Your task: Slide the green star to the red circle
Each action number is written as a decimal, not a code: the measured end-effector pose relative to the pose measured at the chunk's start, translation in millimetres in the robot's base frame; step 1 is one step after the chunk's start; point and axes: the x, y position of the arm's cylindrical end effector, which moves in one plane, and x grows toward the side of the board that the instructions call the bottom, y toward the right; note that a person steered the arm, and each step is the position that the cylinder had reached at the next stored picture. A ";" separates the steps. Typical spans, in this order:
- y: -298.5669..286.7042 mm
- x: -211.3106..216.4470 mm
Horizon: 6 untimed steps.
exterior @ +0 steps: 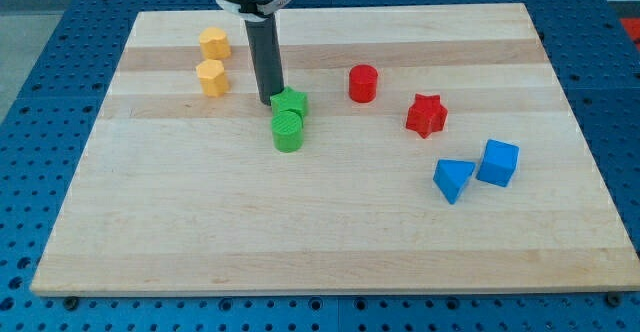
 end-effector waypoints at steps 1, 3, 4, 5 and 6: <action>-26.9 -2.2; -35.9 36.6; -20.1 34.8; 7.0 21.6; 33.6 5.4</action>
